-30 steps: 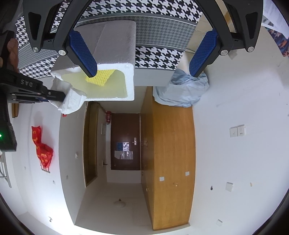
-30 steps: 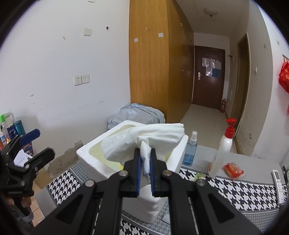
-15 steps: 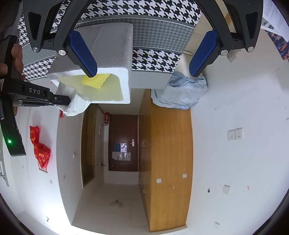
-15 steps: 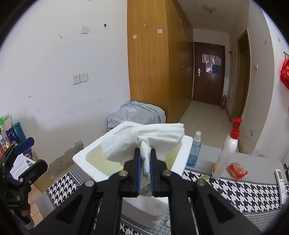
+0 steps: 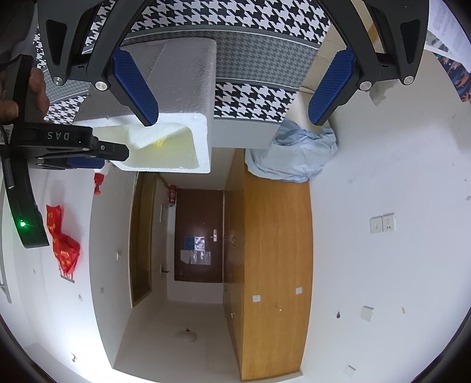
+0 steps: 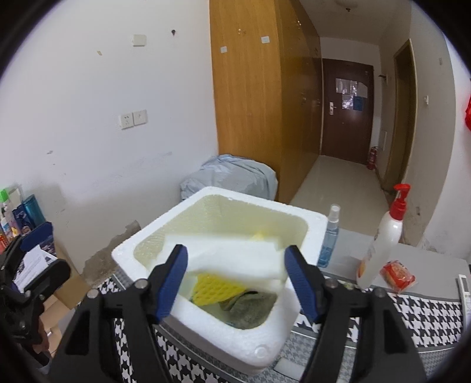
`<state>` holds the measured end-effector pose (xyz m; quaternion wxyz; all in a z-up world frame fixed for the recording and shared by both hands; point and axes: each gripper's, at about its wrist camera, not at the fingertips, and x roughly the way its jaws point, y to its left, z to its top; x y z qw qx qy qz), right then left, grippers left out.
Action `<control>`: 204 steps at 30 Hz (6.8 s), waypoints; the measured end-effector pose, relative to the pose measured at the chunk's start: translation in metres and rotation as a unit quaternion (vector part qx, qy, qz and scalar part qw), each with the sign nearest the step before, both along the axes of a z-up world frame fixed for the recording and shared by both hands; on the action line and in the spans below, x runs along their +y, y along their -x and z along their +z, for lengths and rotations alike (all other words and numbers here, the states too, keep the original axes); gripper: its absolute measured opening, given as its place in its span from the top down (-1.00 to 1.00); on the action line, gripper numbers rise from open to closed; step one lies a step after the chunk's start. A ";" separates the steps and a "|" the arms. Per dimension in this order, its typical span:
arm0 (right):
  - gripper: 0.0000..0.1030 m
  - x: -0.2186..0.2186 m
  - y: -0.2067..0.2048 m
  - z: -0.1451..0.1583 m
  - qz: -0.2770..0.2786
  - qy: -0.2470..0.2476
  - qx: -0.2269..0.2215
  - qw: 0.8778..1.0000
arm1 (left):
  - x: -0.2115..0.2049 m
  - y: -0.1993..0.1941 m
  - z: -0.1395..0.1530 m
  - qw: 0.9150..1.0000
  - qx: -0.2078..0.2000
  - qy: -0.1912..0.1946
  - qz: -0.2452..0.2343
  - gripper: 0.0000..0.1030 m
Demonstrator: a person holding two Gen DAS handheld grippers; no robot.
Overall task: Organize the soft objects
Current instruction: 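Lower the white tissue into the box and open the right tool, then move both tools away from the box toward the wrapped bundle and foam tube, then lower the left tool onto the green-and-pink wrapped bundle and close on it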
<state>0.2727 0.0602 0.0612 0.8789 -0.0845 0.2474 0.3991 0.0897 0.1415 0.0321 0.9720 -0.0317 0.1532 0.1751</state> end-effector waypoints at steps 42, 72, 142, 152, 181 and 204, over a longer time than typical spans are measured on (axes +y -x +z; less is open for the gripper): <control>-0.93 -0.080 0.050 0.020 -0.030 -0.044 -0.050 0.997 | -0.036 0.005 0.021 0.999 -0.020 -0.001 -0.045 -0.98; -0.93 -0.165 0.065 0.027 -0.098 -0.056 -0.077 0.991 | -0.108 -0.008 0.025 0.990 -0.023 -0.013 -0.141 -0.98; -0.93 -0.264 -0.003 -0.059 -0.135 -0.031 0.025 0.990 | -0.202 -0.135 -0.072 0.975 0.119 0.015 -0.188 -0.98; -0.93 -0.267 -0.009 -0.065 -0.126 -0.022 0.027 0.991 | -0.207 -0.159 -0.078 0.975 0.139 0.015 -0.174 -0.89; -0.93 -0.270 -0.027 -0.079 -0.117 -0.013 0.056 0.991 | -0.179 -0.221 -0.111 0.973 0.200 0.031 -0.110 -0.56; -0.93 -0.251 -0.032 -0.084 -0.108 0.014 0.064 0.992 | -0.165 -0.237 -0.130 0.964 0.237 0.047 -0.110 0.59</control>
